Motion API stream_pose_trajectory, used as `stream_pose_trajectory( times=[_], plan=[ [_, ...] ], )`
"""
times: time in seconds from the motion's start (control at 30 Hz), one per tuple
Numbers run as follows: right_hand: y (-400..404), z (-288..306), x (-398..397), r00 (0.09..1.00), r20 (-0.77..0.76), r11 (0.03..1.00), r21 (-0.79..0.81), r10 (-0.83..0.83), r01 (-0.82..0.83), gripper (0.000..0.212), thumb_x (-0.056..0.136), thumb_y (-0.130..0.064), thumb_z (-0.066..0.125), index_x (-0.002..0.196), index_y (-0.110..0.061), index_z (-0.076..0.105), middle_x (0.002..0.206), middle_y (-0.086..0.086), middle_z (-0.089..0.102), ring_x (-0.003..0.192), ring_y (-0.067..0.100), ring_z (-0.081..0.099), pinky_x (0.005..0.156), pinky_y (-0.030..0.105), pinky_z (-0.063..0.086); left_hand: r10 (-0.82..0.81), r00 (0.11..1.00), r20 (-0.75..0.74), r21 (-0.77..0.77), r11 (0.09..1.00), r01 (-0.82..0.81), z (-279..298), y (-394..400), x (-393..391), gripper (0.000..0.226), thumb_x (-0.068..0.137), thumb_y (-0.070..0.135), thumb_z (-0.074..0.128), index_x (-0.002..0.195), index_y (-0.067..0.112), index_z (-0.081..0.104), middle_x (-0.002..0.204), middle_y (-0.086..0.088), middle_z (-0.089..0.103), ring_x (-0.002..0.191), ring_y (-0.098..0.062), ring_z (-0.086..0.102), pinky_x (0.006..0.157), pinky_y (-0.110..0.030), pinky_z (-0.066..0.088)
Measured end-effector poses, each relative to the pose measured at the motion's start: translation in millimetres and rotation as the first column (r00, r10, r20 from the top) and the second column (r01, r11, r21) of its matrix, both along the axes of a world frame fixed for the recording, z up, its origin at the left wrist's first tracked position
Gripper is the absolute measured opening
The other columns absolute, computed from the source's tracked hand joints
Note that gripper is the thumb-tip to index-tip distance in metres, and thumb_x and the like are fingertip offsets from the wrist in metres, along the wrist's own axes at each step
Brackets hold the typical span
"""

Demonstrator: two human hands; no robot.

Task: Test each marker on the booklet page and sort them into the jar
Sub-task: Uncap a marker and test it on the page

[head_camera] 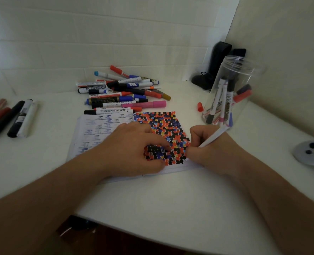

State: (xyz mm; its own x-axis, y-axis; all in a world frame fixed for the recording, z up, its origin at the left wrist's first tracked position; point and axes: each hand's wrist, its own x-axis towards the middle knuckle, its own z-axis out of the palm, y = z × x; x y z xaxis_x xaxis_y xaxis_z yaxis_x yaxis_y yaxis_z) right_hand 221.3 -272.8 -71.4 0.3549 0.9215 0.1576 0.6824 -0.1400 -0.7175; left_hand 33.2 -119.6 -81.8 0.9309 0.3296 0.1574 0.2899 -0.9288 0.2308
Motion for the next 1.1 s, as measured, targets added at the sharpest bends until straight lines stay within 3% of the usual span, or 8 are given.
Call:
stream_pose_trajectory(
  times=[0.23, 0.43, 0.6, 1.1],
  plan=[
    [-2.5, 2.3, 2.9, 0.993, -0.112, 1.0, -0.004, -0.019, 0.018, 0.037, 0.081, -0.001, 0.074, 0.059, -0.009, 0.046, 0.051, 0.007, 0.049, 0.043, 0.009, 0.043, 0.044, 0.015, 0.037, 0.001, 1.0, -0.01, -0.006, 1.0, -0.001, -0.2, 0.6, -0.2, 0.06, 0.076, 0.081, 0.04, 0.13, 0.058, 0.052, 0.091, 0.021, 0.045, 0.091, -0.002, 0.041, 0.078, -0.03, 0.031],
    [0.2, 1.3, 0.4, 0.999, -0.033, 0.999, -0.018, -0.033, 0.033, 0.038, 0.077, -0.003, 0.074, 0.057, -0.013, 0.043, 0.052, 0.004, 0.046, 0.047, 0.013, 0.041, 0.044, 0.021, 0.035, 0.0, 1.0, -0.005, 0.0, 1.0, 0.0, 0.0, 0.0, -0.9, 0.059, 0.077, 0.08, 0.042, 0.13, 0.058, 0.054, 0.09, 0.02, 0.045, 0.09, -0.003, 0.041, 0.078, -0.03, 0.032],
    [-0.7, 1.3, 3.6, 0.993, -0.105, 0.999, -0.001, -0.048, 0.048, 0.037, 0.082, -0.002, 0.074, 0.06, -0.009, 0.045, 0.053, 0.007, 0.048, 0.043, 0.008, 0.045, 0.043, 0.017, 0.038, 0.004, 1.0, -0.015, -0.011, 1.0, -0.005, 2.0, -1.3, -1.0, 0.062, 0.075, 0.082, 0.038, 0.13, 0.058, 0.053, 0.091, 0.02, 0.046, 0.092, -0.003, 0.041, 0.079, -0.031, 0.032],
    [1.2, -2.8, 6.1, 0.995, -0.082, 0.998, 0.005, -0.059, 0.06, 0.035, 0.082, -0.005, 0.074, 0.061, -0.008, 0.046, 0.054, 0.008, 0.048, 0.045, 0.007, 0.044, 0.046, 0.017, 0.039, -0.009, 1.0, 0.011, -0.011, 1.0, 0.009, 2.6, -1.8, -1.0, 0.06, 0.075, 0.081, 0.039, 0.128, 0.058, 0.055, 0.088, 0.018, 0.046, 0.089, -0.001, 0.04, 0.078, -0.031, 0.032]
  ],
)
